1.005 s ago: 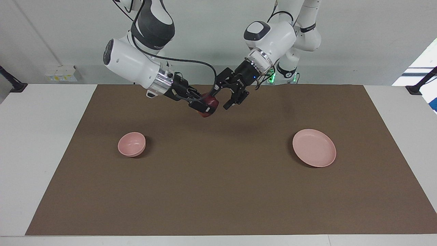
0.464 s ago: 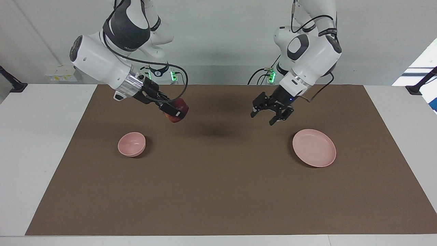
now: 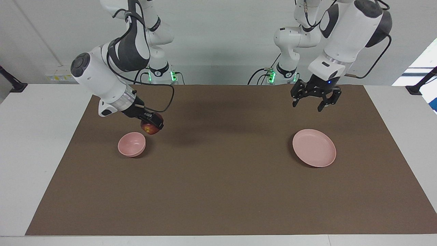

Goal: Move apple from plate to bowl
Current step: 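Open the left gripper and withdraw while the right gripper carries the apple, then lower the apple into the small pink cup with the right gripper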

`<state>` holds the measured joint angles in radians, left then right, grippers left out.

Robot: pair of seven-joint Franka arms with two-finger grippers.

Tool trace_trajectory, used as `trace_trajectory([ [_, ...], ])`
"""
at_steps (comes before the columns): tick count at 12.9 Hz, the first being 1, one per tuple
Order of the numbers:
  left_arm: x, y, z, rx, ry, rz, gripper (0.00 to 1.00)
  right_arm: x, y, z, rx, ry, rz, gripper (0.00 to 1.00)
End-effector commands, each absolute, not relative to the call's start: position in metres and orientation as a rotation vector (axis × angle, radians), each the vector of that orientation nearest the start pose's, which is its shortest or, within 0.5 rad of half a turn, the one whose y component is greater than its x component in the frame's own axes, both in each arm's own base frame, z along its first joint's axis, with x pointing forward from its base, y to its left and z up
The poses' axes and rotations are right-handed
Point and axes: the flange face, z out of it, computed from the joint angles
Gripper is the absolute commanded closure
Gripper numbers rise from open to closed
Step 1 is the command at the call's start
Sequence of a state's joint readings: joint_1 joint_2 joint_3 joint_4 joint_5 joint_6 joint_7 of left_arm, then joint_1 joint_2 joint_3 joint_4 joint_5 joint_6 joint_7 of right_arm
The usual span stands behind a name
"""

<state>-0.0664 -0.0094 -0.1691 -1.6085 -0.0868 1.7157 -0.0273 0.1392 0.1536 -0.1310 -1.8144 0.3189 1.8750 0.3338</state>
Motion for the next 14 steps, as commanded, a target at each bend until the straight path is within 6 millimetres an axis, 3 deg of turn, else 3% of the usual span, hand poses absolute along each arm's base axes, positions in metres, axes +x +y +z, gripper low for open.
trace_trajectory([
  [1, 0.534, -0.12, 0.679, -3.189, 0.313, -0.085, 0.0, 0.593, -0.007, 0.428, -2.921, 0.419, 0.141, 1.0],
  [4, 0.526, -0.093, 0.69, -3.144, 0.27, -0.008, 0.0, 0.594, -0.028, 0.398, -3.007, 0.267, 0.093, 1.0],
  [7, 0.522, -0.084, 0.7, -3.146, 0.249, 0.007, 0.0, 0.601, -0.046, 0.369, -3.034, 0.226, 0.062, 1.0],
  [9, 0.519, -0.082, 0.7, -3.152, 0.245, 0.044, 0.0, 0.599, -0.046, 0.362, -3.034, 0.23, 0.076, 1.0],
  [14, 0.521, -0.056, 0.7, -3.175, 0.166, 0.052, 0.0, 0.593, -0.049, 0.345, -3.033, 0.232, 0.124, 1.0],
])
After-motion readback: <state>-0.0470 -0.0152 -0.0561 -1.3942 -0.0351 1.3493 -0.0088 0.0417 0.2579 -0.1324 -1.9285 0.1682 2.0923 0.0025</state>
